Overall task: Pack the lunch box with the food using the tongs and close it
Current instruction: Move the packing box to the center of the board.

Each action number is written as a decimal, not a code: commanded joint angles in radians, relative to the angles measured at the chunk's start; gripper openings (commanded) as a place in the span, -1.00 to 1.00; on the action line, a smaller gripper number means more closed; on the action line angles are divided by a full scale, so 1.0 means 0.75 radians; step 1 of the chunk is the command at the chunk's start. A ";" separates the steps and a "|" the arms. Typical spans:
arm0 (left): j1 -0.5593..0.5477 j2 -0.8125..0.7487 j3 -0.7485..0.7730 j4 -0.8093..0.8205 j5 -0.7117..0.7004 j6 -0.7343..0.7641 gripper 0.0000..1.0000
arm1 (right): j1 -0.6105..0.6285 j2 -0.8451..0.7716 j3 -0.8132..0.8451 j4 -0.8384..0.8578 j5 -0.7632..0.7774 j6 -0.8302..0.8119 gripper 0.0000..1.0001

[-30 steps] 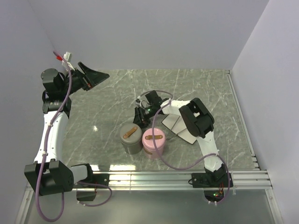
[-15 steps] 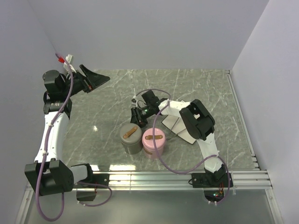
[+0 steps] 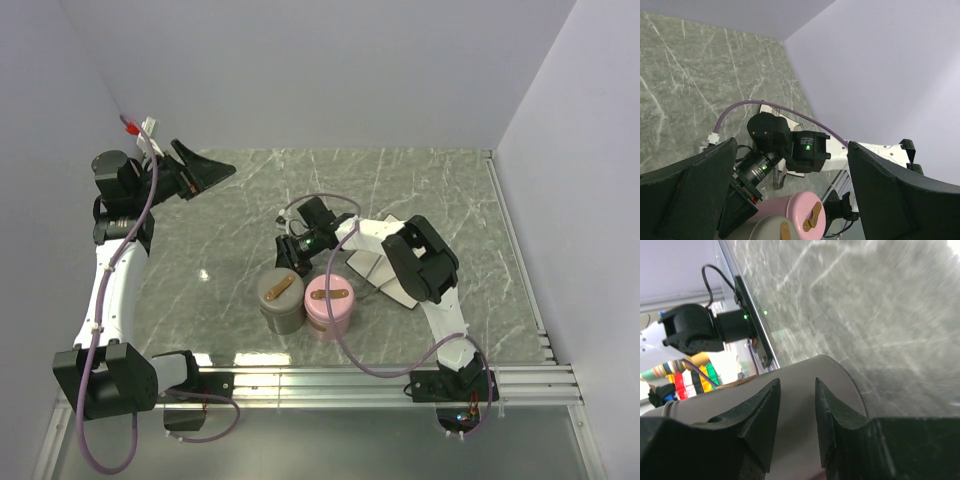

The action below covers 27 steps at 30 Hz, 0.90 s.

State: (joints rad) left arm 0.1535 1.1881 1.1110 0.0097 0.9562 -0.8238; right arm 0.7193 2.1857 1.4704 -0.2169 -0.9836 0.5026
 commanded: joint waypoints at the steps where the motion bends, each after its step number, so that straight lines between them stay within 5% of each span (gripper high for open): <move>1: 0.004 -0.038 -0.007 0.022 0.034 0.029 0.95 | 0.041 -0.102 -0.034 0.033 -0.028 -0.020 -0.17; 14: 0.006 -0.048 -0.007 -0.009 0.105 0.108 0.97 | 0.051 -0.110 0.048 -0.022 0.002 -0.056 -0.17; 22: 0.006 0.003 0.112 -0.634 0.451 0.828 0.95 | -0.255 -0.263 0.299 -0.158 0.070 -0.165 -0.10; 27: -0.027 -0.003 0.145 -1.104 0.364 1.524 0.69 | -0.390 -0.486 0.218 -0.261 -0.020 -0.303 -0.08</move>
State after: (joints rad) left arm 0.1505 1.1950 1.1675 -0.5274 1.2068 -0.1398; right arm 0.4599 1.9732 1.6501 -0.3416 -0.9501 0.3752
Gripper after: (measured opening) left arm 0.872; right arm 0.456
